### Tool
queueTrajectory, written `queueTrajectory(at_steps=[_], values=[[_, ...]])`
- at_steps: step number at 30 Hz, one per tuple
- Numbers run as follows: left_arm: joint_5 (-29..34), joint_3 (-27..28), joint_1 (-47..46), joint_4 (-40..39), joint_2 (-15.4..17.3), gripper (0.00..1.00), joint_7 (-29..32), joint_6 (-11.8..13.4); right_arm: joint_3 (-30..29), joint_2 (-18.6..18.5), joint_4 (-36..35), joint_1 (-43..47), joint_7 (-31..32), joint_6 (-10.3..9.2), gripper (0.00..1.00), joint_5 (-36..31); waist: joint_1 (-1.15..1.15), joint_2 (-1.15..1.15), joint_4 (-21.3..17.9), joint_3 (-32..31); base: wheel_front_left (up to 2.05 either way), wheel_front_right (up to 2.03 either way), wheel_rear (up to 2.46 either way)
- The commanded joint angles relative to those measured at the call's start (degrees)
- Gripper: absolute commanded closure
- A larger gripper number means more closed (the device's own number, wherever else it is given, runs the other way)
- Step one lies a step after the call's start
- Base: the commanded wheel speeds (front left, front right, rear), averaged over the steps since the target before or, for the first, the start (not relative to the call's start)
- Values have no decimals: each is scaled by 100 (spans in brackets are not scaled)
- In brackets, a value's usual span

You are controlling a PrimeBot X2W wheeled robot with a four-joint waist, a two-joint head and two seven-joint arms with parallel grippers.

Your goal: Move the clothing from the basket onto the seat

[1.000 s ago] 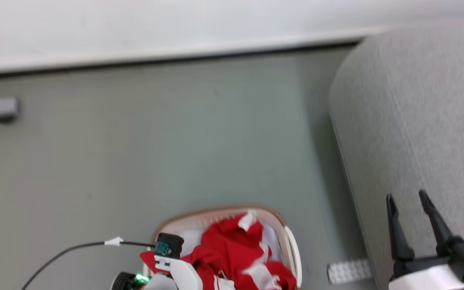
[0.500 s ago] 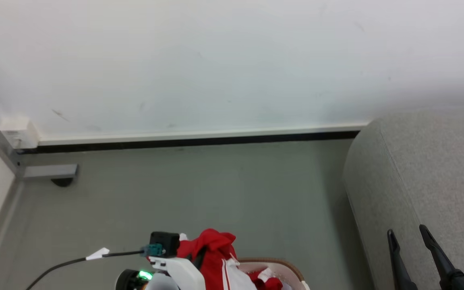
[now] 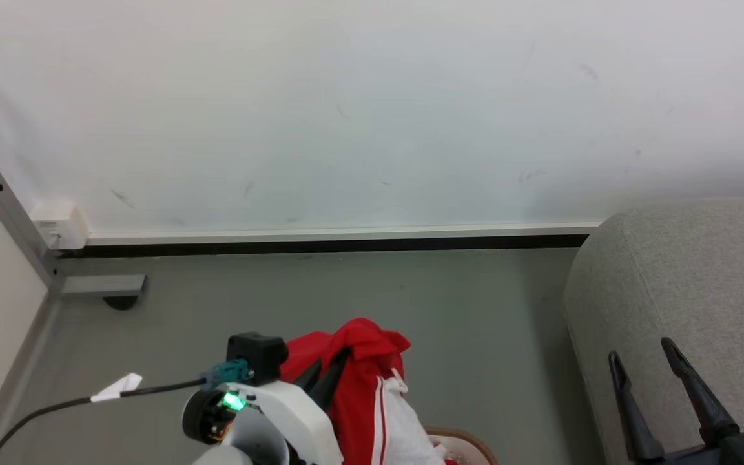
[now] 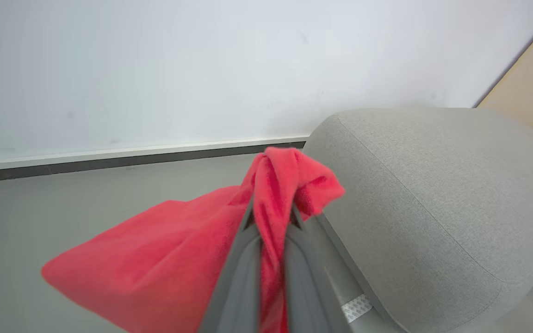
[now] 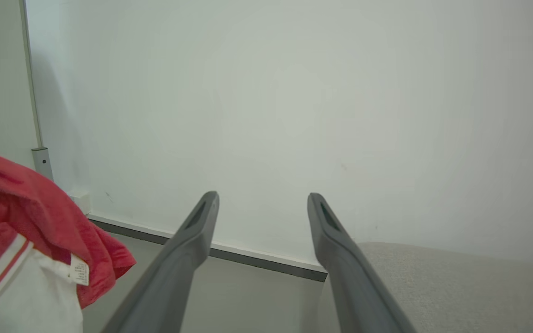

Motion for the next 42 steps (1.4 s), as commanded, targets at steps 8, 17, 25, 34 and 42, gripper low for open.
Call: queueTrajectory(at_steps=[8,17,25,34,42], values=[[21,-181,21,-1120,182,100,437,91,1255,-699,-180,-562,4,-12,0,291,1,0,51,14,0,0,0],[14,-346,-96,-1394,69,100,611,61,2790,-1279,287,-1331,5,-12,0,726,1,0,59,55,0,0,0],[35,-553,-202,-1446,-37,100,717,-52,3846,-1232,1002,-2175,5,-12,0,946,1,0,20,131,0,0,0],[-31,-774,-279,-1380,-157,100,809,-193,4531,-1014,1746,-2744,5,-12,0,1271,1,0,57,141,0,0,0],[17,-825,-268,-1252,-200,94,694,-210,4489,-804,2136,-2850,5,-12,100,1884,1,0,74,139,0,0,0]])
